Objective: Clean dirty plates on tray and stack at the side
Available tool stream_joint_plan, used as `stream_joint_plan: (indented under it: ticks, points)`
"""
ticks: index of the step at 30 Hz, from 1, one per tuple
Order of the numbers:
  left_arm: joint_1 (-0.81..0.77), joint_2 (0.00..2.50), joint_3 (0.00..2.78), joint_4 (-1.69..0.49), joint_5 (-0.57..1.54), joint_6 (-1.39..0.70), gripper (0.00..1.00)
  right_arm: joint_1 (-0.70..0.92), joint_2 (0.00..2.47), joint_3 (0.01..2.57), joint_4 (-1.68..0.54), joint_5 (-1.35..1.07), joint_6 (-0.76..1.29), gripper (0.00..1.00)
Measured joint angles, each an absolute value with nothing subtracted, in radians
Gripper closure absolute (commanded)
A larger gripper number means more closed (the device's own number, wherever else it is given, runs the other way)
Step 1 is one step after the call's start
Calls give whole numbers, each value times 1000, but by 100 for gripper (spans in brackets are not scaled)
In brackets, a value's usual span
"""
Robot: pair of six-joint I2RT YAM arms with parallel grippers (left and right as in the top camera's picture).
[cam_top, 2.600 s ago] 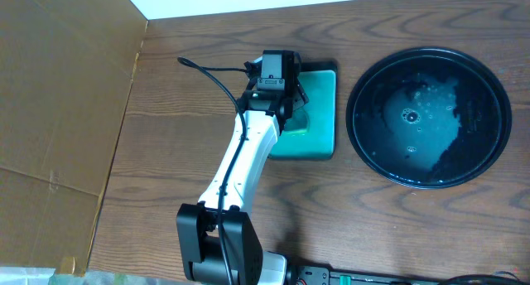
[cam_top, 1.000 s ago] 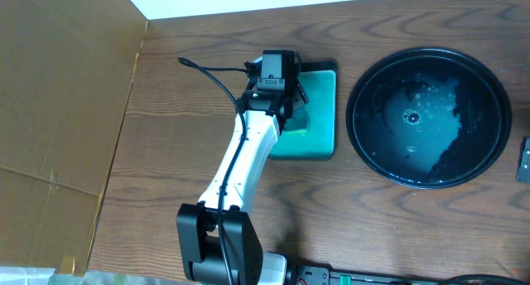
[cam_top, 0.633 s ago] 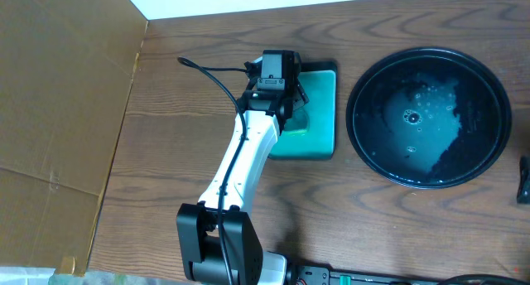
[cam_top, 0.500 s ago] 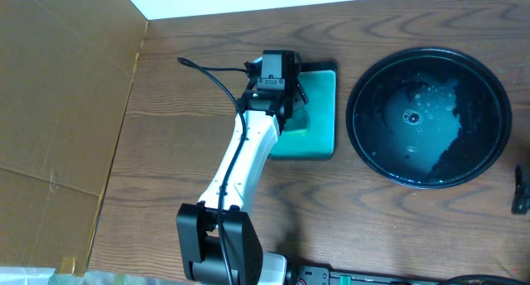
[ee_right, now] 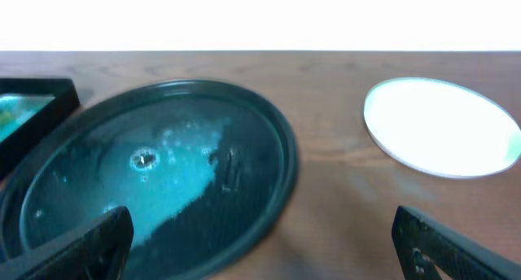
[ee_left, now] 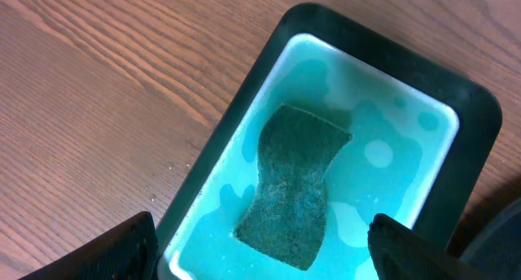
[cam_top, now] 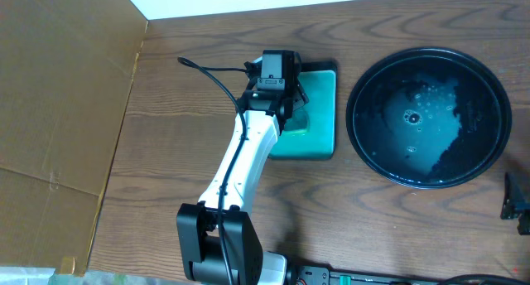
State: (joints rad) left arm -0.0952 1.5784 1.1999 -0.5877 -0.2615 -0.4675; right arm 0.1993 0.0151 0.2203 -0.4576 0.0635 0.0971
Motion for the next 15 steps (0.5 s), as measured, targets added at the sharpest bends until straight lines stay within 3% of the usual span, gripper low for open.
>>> stream_joint_plan:
  ticks: [9, 15]
  points:
    - [-95, 1578, 1200, -588, -262, -468, 16, 199, 11, 54, -94, 20, 1, 1]
    - [-95, 1578, 1200, -588, -262, -467, 16, 197, 11, 7, -39, 9, -39, 1]
